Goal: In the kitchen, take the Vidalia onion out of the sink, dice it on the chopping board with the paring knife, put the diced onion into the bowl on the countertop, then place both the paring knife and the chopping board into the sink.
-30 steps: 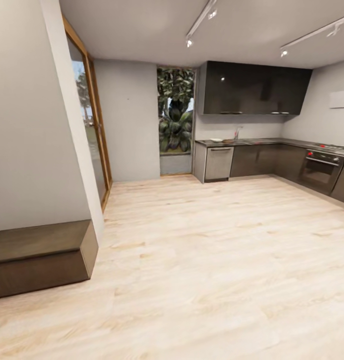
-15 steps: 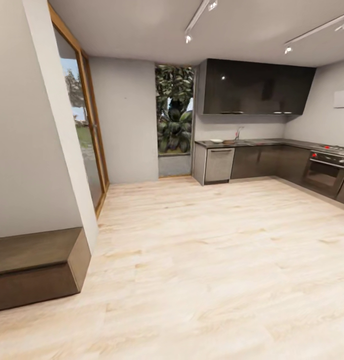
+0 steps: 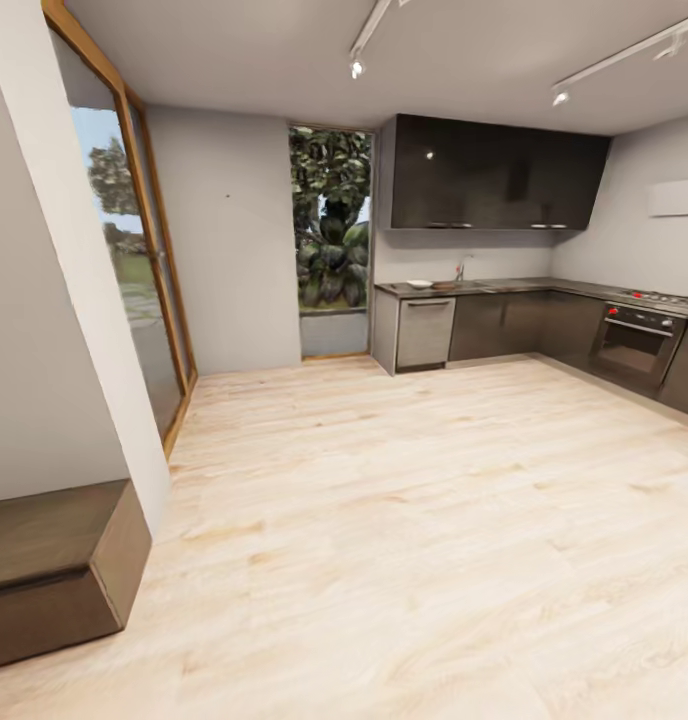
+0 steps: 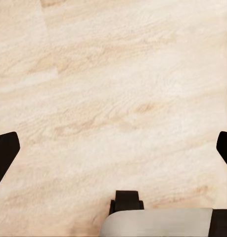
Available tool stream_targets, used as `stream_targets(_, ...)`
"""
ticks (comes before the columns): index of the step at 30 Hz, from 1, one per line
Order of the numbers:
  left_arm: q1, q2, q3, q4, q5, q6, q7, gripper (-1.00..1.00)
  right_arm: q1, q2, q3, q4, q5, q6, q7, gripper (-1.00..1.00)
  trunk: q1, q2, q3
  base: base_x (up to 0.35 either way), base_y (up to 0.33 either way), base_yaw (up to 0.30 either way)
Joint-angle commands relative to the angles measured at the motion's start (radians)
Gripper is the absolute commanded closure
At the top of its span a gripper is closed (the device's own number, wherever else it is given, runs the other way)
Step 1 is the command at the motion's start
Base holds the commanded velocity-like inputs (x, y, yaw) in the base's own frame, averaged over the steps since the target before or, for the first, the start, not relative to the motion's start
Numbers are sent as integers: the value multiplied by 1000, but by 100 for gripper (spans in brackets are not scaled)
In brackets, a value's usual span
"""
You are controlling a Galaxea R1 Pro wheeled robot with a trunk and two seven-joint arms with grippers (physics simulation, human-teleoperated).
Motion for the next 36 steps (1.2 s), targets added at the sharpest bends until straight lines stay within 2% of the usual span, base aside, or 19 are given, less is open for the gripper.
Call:
stream_targets(1,0,0,1,-1,0,-2,0,-100,-1,0,0,1,0,-3,-1,-100,1,0,0,324,0,-250)
stream_targets(14,0,-1,1,0,0,-2,0,-100,-1,1,1,1,0,-3,-1,-100,1,0,10,324,0,-234)
stream_targets(36,0,-2,1,0,-1,-2,0,-100,-1,2,2,1,0,-3,-1,-100,1,0,25,324,-28,-137)
